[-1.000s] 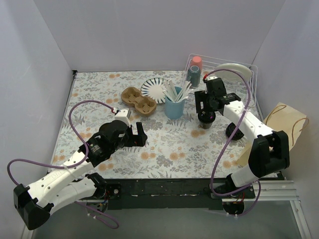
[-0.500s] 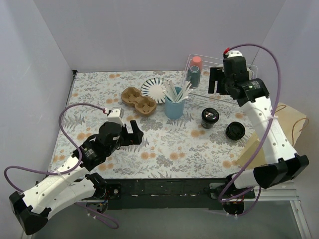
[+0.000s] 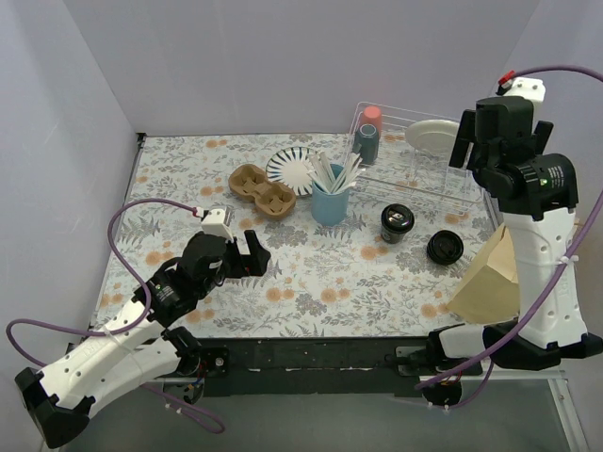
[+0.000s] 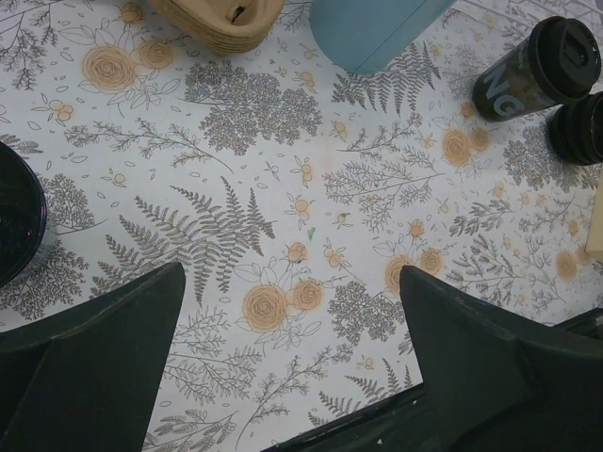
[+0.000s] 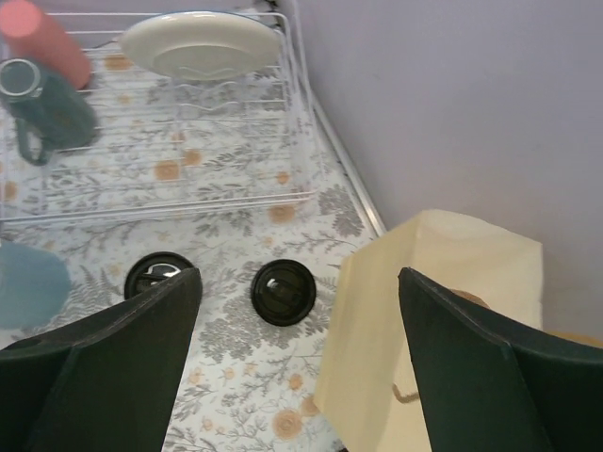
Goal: Pack the takeout coffee
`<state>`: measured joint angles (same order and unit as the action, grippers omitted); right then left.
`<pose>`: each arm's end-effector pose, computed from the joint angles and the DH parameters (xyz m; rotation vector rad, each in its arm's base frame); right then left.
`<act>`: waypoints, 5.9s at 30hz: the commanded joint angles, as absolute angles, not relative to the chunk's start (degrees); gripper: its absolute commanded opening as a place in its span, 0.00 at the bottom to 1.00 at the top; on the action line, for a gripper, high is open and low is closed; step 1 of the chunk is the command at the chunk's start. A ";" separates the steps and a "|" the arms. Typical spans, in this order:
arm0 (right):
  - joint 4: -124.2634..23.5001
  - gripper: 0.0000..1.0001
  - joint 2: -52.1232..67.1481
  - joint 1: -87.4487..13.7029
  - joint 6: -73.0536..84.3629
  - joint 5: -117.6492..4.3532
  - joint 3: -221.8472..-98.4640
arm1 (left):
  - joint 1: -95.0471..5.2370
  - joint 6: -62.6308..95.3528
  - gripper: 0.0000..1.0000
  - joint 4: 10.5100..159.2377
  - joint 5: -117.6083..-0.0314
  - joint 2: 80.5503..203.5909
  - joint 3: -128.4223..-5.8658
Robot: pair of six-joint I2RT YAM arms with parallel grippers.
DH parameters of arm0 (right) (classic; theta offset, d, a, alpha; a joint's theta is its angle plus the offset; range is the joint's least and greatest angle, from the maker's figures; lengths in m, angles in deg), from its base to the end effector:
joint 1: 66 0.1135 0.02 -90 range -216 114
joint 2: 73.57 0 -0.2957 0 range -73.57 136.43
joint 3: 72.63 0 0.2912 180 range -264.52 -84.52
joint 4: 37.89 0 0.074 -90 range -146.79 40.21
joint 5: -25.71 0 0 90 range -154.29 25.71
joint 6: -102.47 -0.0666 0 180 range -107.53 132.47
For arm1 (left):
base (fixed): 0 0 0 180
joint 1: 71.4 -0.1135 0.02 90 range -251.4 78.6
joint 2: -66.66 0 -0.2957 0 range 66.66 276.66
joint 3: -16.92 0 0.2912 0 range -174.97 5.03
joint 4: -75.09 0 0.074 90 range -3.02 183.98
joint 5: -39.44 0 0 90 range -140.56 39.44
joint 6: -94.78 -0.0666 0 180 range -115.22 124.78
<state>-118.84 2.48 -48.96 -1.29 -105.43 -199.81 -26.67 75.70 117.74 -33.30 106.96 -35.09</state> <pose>0.2415 0.0282 0.5655 0.3645 1.9424 -0.4015 0.1543 -0.1251 0.2931 -0.6849 2.1067 -0.8799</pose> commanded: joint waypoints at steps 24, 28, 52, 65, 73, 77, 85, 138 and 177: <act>-100.15 0.76 -14.68 -73.29 2.80 -104.46 -157.47 | -26.84 73.51 0.95 113.96 -40.89 112.81 -34.00; -100.94 0.49 -14.33 -73.91 2.63 -102.35 -157.82 | -26.84 74.13 0.95 114.49 -40.54 111.84 -33.82; -111.22 0.01 -10.73 -74.53 7.27 -90.79 -177.74 | -25.53 73.51 0.95 114.31 -40.19 109.03 -33.91; -109.12 0.01 -5.80 -70.58 11.67 -62.83 -194.74 | -25.44 74.30 0.95 116.59 -39.05 107.80 -39.78; -101.21 0.01 -5.45 -58.04 14.38 -42.85 -196.32 | -25.44 78.69 0.93 131.00 -25.78 116.05 -56.84; -101.72 0.01 -6.07 -45.45 18.97 -46.97 -194.83 | -25.44 81.68 0.93 134.52 -23.14 117.37 -62.90; -99.18 0.01 -10.90 -30.17 23.01 -45.74 -176.92 | -25.53 81.42 0.93 143.13 -17.78 120.45 -74.24; -79.05 0.70 -13.18 3.96 27.68 -68.06 -156.59 | -37.83 75.36 0.88 140.41 -30.26 129.41 -73.81; -74.40 0.71 -7.03 3.79 46.49 -70.97 -150.44 | -44.86 67.10 0.74 127.32 -68.65 125.47 -64.86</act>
